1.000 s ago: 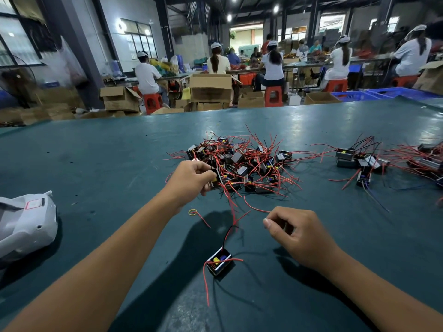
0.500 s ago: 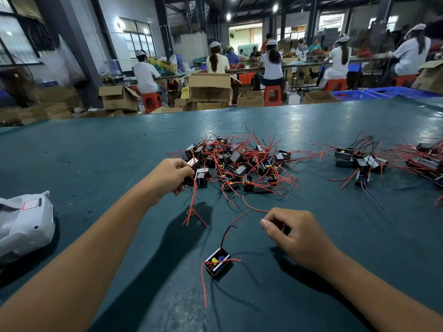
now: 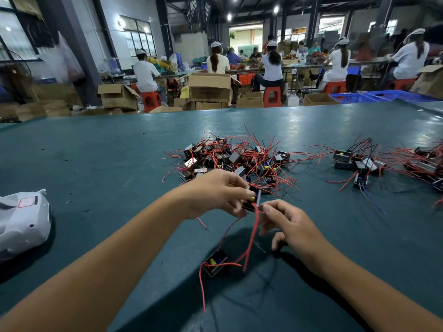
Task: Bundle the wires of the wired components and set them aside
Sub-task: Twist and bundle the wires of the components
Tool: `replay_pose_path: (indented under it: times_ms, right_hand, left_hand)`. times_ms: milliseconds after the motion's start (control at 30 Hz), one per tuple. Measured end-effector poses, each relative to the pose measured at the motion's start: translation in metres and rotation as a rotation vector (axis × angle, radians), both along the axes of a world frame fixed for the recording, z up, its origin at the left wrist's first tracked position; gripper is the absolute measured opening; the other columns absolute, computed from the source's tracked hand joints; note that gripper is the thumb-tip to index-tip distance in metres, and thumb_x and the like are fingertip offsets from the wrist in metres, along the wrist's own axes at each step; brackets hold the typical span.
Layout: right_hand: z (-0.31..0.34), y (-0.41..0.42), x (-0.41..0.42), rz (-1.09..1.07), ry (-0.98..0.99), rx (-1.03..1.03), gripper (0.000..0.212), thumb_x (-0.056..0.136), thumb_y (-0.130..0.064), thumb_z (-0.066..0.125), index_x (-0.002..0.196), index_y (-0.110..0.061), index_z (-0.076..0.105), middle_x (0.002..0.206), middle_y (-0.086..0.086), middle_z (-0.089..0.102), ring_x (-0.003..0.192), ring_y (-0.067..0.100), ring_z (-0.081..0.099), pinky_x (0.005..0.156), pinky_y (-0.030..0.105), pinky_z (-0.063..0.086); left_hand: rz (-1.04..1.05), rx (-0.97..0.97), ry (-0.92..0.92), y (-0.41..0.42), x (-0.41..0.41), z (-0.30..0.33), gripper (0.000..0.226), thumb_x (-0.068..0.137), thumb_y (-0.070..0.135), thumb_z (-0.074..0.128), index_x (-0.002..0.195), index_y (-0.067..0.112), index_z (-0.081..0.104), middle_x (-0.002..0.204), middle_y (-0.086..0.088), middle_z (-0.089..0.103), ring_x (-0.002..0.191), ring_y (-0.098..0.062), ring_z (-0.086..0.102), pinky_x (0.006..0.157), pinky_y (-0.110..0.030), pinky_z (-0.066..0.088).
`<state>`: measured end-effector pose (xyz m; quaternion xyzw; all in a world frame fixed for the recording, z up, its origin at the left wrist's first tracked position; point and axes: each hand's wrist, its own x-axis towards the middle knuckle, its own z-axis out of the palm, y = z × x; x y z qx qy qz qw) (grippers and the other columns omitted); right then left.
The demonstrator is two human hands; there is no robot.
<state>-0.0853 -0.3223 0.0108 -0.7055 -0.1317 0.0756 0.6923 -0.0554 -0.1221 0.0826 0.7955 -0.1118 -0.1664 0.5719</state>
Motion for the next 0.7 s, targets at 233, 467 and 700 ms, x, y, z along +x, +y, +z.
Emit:
replay_pose_path:
  times_ms: [233, 467, 700]
  right_hand:
    - [0.001, -0.005, 0.003, -0.052, 0.091, 0.144, 0.019, 0.096, -0.019, 0.059, 0.09, -0.002, 0.063, 0.073, 0.011, 0.062, 0.056, 0.017, 0.057, 0.043, 0.025, 0.046]
    - [-0.001, -0.01, 0.01, -0.162, 0.121, 0.145, 0.02, 0.095, -0.017, 0.059, 0.078, -0.007, 0.063, 0.061, 0.003, 0.06, 0.047, 0.014, 0.052, 0.038, 0.023, 0.038]
    - [-0.001, -0.019, 0.024, -0.318, 0.155, 0.21, 0.022, 0.094, -0.019, 0.06, 0.073, -0.013, 0.061, 0.055, 0.0, 0.054, 0.04, 0.011, 0.044, 0.038, 0.018, 0.034]
  left_hand:
    - [-0.02, -0.006, -0.014, -0.023, -0.002, -0.018, 0.026, 0.094, 0.014, 0.068, 0.112, -0.003, 0.061, 0.089, -0.022, 0.067, 0.074, -0.028, 0.068, 0.068, -0.03, 0.06]
    - [0.179, -0.059, -0.155, 0.01, 0.009, -0.018, 0.007, 0.098, 0.01, 0.062, 0.098, 0.004, 0.066, 0.084, -0.012, 0.071, 0.072, -0.02, 0.068, 0.067, -0.03, 0.06]
    - [0.379, -0.078, -0.175, 0.042, 0.014, -0.029, 0.014, 0.099, 0.002, 0.054, 0.095, 0.001, 0.066, 0.075, -0.007, 0.069, 0.066, -0.016, 0.066, 0.065, -0.027, 0.058]
